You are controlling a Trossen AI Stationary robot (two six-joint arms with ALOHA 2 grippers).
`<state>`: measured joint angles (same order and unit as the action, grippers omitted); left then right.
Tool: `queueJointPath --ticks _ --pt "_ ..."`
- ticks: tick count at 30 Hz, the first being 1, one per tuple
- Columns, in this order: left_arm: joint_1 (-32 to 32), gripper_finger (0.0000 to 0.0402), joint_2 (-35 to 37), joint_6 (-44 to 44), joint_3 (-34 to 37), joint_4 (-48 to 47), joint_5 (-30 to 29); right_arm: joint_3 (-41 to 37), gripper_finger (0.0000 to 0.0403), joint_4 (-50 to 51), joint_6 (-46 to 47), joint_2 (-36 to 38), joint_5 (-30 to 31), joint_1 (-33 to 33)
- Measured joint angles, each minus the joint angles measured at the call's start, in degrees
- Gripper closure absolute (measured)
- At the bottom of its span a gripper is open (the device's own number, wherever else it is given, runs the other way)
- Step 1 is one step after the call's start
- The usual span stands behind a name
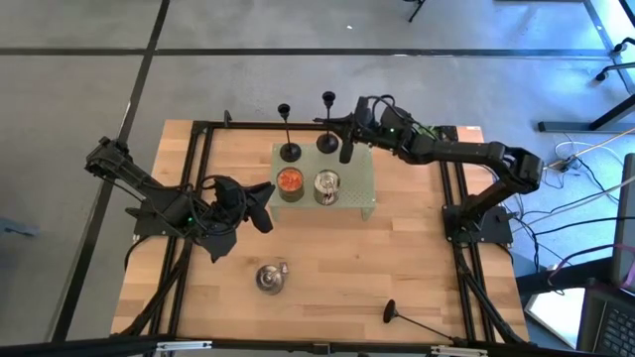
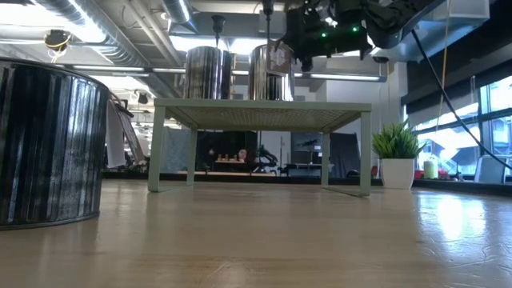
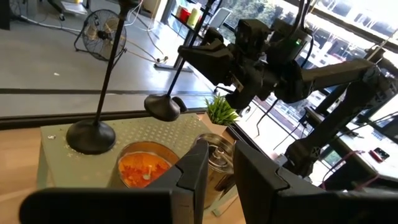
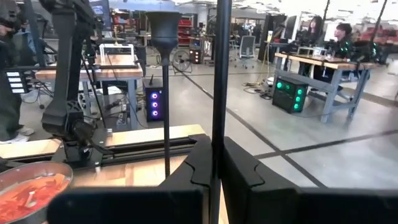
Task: Pick & Place candle stick holders
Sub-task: Put the top candle holder on the shelf aligned with the other candle holder
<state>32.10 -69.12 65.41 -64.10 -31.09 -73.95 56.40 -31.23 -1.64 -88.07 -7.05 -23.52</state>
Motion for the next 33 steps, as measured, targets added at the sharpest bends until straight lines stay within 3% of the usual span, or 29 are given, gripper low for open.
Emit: queueJointPath --ticks 6,11,33 --pt "-0.71 0.0332 0.00 1.42 0.00 0.04 0.41 -1.05 0.0389 0.25 0.78 -0.07 4.66 2.45" --pt "-1.70 0.0332 0.00 1.40 0.00 0.26 1.72 -2.68 0.0389 -3.57 1.24 -0.11 5.15 2.68" --pt "-4.24 0.0332 0.00 -0.15 0.00 0.22 5.07 -3.93 0.0389 -7.79 1.00 -2.23 2.49 1.75"
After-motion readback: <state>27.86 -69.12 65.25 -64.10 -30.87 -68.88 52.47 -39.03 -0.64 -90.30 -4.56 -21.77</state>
